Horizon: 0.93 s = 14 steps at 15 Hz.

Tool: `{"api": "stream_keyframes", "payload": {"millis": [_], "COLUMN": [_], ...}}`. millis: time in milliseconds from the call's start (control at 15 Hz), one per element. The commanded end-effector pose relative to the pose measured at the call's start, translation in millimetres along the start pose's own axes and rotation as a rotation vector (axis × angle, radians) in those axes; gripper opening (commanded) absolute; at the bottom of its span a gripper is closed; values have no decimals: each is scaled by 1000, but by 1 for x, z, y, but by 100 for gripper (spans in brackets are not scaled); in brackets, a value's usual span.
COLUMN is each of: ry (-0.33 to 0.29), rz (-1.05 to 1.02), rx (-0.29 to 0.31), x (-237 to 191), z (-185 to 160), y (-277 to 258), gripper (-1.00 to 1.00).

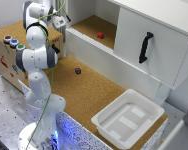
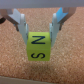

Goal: Place the yellow block on top of the drawer

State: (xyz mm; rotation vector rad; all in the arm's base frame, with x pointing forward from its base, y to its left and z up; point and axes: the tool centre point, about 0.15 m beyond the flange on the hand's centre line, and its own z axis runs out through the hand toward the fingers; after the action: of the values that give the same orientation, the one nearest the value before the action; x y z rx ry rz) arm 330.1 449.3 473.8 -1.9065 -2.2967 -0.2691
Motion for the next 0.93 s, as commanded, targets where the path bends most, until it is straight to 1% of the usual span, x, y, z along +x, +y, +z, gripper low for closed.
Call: {"api": "stream_keyframes", "payload": {"millis": [0,67,133,200,400,667,867], "ry": [-182,-187,-178,-187,-188,-160,-132], "rz": [-20,-6,19,26,26,31,48], "rx": [125,124,129,123,110,72,56], "x": [37,38,39,39,43,47,50], "z": [37,43,44,45,33,4,-7], "y": [26,27,29,29,22,17,18], "gripper": [-100,-100,-100,100,100,100,100]}}
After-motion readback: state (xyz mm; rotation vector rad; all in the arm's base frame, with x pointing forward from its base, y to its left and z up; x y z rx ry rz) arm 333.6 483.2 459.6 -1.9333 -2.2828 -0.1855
